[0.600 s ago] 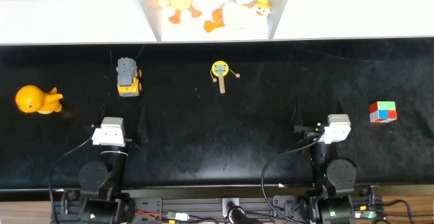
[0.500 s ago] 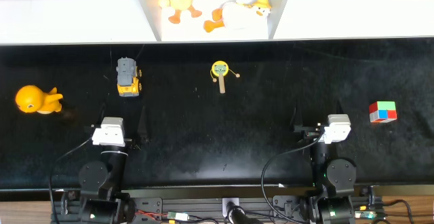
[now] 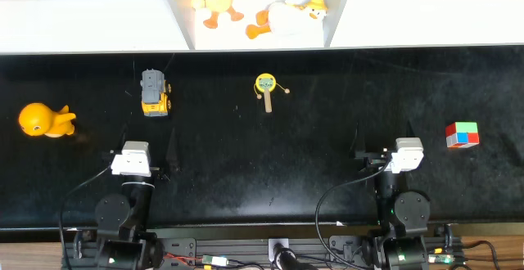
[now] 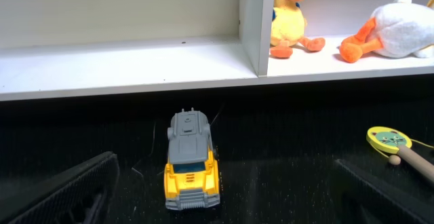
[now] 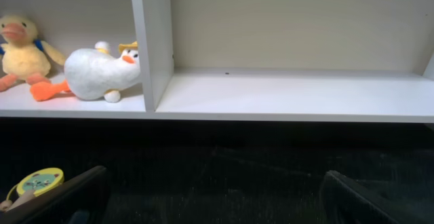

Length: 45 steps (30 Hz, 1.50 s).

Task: Store Toys

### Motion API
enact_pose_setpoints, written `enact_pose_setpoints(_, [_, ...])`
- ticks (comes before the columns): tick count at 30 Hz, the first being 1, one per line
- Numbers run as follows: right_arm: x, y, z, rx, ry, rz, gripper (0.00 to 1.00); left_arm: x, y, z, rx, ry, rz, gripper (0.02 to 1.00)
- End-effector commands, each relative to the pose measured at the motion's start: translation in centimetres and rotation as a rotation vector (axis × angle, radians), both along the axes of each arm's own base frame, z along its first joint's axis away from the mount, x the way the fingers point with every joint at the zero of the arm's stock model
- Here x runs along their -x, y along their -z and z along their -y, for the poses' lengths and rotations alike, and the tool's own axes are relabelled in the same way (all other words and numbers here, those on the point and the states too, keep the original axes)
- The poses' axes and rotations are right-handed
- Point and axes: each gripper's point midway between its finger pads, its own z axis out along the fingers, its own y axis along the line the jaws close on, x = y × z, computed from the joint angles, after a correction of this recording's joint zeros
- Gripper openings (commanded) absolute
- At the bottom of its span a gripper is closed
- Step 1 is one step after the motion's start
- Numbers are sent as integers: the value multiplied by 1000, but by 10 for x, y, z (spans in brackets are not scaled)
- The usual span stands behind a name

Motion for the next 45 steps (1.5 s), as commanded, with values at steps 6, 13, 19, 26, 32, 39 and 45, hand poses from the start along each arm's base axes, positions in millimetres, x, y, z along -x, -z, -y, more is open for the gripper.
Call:
enact_pose_setpoints(6, [-1, 5, -1, -3, -6, -9, 996, 0, 0, -2, 2, -12, 1, 998])
enact_pose_setpoints(13, [-1, 5, -1, -3, -6, -9, 996, 0, 0, -2, 2, -12, 1, 998])
enact_pose_setpoints(19, [-1, 5, -1, -3, -7, -9, 996, 0, 0, -2, 2, -12, 1, 998])
enact_pose_setpoints(26, [-1, 5, -1, -3, -6, -9, 996, 0, 0, -2, 2, -15, 0, 996])
enact_pose_setpoints(32, [-1, 5, -1, -3, -6, -9, 996, 1, -11, -2, 3, -11, 2, 998])
enact_pose_setpoints(39, [-1, 5, -1, -3, -7, -9, 996, 8, -31, 8, -101, 67, -255, 993])
enact_pose_setpoints(45, [-1, 5, -1, -3, -7, -9, 996, 0, -51, 4, -218, 156, -500, 991])
